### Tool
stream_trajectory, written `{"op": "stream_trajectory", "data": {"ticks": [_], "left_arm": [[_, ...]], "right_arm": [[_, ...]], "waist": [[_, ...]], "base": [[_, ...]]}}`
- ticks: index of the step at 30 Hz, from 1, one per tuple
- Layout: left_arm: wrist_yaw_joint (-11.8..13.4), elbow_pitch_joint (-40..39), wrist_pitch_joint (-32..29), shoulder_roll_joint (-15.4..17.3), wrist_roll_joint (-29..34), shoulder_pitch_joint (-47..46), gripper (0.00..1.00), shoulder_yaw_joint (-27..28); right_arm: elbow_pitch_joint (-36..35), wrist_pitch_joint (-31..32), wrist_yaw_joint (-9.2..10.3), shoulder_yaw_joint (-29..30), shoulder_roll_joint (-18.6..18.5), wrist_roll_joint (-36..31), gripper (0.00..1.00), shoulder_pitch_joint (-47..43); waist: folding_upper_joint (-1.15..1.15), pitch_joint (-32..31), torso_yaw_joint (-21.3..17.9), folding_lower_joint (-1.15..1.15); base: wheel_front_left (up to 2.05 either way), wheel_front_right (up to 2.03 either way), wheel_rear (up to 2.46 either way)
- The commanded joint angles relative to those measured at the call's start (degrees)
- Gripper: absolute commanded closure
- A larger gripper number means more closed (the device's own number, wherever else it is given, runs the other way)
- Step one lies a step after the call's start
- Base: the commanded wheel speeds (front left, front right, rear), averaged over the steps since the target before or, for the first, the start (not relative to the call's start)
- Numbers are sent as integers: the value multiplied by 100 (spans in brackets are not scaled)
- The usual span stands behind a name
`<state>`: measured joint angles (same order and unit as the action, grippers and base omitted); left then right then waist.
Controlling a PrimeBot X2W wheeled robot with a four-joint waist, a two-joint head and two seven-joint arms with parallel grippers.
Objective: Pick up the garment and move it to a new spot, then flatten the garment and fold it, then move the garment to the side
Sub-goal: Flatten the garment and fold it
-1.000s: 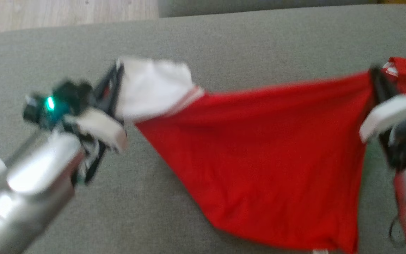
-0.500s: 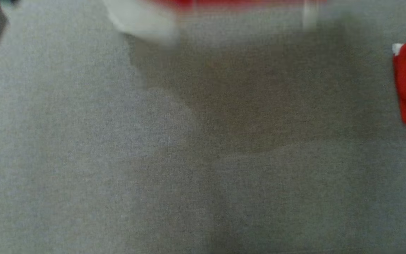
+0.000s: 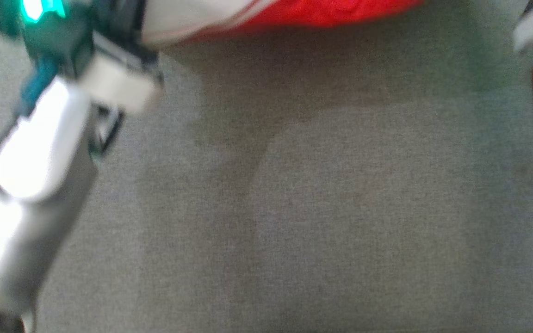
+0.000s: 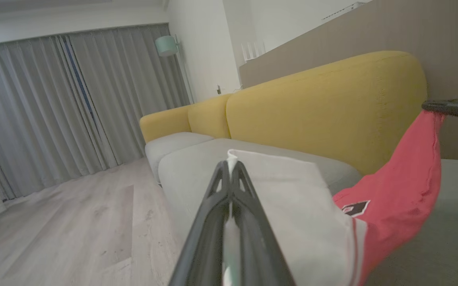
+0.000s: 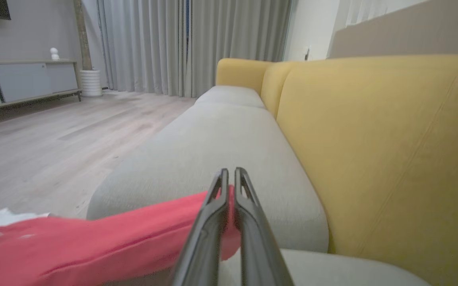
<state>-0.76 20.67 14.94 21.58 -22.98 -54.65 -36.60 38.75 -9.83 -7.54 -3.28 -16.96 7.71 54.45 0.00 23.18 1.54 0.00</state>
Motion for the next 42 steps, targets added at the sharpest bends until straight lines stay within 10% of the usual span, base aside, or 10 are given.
{"op": "stream_trajectory", "data": {"ticks": [1,26,42], "left_arm": [[-95,-325,5,157,111,176,100,432],[-415,-2464,6,-189,1464,6080,100,1376],[-582,-2159,6,-84,1829,4616,100,1242]], "right_arm": [[-167,-79,5,-70,6,100,100,-249],[-3353,1439,5,1038,233,737,100,-5983],[-3130,1752,5,1266,392,522,100,-5450]], "waist": [[0,-166,0,0],[0,-2040,-10,0],[0,-1575,104,0]], "base": [[0,0,0],[0,0,0],[0,0,0]]}}
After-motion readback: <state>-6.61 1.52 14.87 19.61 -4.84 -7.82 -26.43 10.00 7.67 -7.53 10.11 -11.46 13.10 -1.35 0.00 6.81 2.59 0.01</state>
